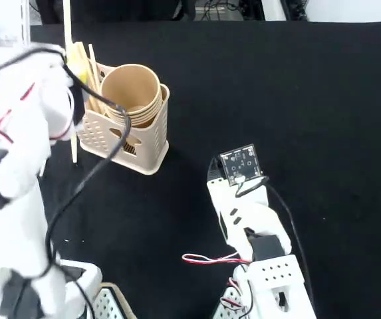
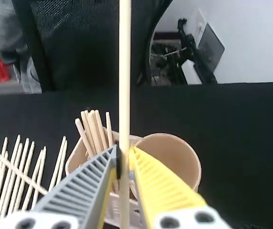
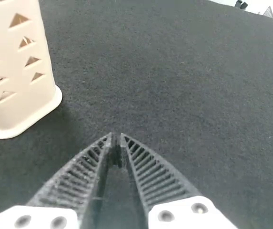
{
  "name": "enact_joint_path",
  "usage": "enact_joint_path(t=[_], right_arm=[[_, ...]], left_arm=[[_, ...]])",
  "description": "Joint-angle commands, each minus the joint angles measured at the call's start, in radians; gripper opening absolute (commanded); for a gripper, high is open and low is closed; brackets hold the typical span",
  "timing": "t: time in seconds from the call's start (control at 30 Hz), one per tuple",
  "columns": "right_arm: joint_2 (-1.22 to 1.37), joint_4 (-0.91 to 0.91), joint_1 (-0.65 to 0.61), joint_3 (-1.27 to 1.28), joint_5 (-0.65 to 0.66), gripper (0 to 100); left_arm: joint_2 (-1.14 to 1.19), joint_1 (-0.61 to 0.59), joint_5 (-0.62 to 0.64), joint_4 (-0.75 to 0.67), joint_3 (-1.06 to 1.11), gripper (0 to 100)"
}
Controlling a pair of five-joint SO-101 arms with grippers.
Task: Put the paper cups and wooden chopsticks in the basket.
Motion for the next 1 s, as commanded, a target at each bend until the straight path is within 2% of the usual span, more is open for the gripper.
enact_joint_path(t=[0.0, 0.17, 0.3, 0.4, 0.7, 0.87, 0.97], right_arm=[[-0.012, 0.003, -0.005, -0.001, 0.009, 1.5], [-0.012, 0.003, -0.005, -0.001, 0.009, 1.5], [-0.012, 0.003, -0.003, -0.001, 0.009, 1.5], [-0.012, 0.002, -0.003, -0.001, 0.009, 1.5], [-0.010, 0.000, -0.003, -0.001, 0.009, 1.5], [-0.010, 0.000, -0.003, -0.001, 0.009, 1.5], [-0.010, 0.000, -0.003, -0.001, 0.009, 1.5]], left_arm=[[-0.278, 0.013, -0.051, -0.361, 0.469, 3], [-0.519, -0.033, -0.046, -0.859, 0.909, 3], [-0.548, -0.090, -0.044, -1.329, 1.175, 3], [-0.532, -0.128, -0.046, -1.539, 1.299, 3], [-0.305, -0.134, -0.046, -1.665, 1.317, 3], [-0.216, -0.148, -0.043, -1.672, 1.314, 3], [-0.206, -0.173, 0.026, -1.671, 1.317, 3]])
